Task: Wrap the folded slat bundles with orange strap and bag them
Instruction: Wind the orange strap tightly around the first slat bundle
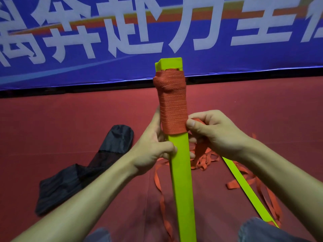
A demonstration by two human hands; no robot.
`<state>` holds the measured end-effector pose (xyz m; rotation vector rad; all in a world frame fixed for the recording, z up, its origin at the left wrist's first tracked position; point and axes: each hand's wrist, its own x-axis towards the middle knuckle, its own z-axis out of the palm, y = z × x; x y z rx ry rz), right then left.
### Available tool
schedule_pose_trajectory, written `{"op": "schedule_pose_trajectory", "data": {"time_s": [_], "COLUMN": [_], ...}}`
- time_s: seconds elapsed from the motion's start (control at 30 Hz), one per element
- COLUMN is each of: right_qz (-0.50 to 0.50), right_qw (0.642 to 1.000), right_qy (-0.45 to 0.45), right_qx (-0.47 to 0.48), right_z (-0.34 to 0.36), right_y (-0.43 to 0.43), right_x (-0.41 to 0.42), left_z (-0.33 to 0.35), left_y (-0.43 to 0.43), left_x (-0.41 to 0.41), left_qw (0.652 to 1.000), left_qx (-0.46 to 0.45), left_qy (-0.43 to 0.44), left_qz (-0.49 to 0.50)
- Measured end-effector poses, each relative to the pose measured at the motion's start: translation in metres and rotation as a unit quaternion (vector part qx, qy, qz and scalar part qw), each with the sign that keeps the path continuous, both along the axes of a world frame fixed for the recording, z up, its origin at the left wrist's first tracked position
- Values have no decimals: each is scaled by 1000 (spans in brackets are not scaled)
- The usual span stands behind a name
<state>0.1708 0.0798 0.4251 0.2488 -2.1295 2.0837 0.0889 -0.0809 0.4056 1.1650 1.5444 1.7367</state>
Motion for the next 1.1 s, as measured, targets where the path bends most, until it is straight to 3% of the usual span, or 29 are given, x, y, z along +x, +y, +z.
{"op": "schedule_pose_trajectory", "data": {"time_s": [0.1,0.23,0.43,0.7,1.1], "right_qz": [-114,-251,-292,-244,-232], "right_qw": [993,964,951,956,958], "right_qy": [24,52,55,98,124], "right_qx": [9,67,88,129,117], "right_z": [6,6,4,11,9], "right_y": [-6,-7,-19,-1,7], "right_x": [0,-3,-6,-3,-7], "left_z": [0,0,-5,-5,-5], "left_y": [5,7,16,7,8], "left_x": [4,9,17,3,1], "left_qw": [998,986,937,961,987], "left_qx": [38,17,-41,-10,50], "left_qy": [-3,92,200,133,57], "left_qz": [48,136,283,244,141]}}
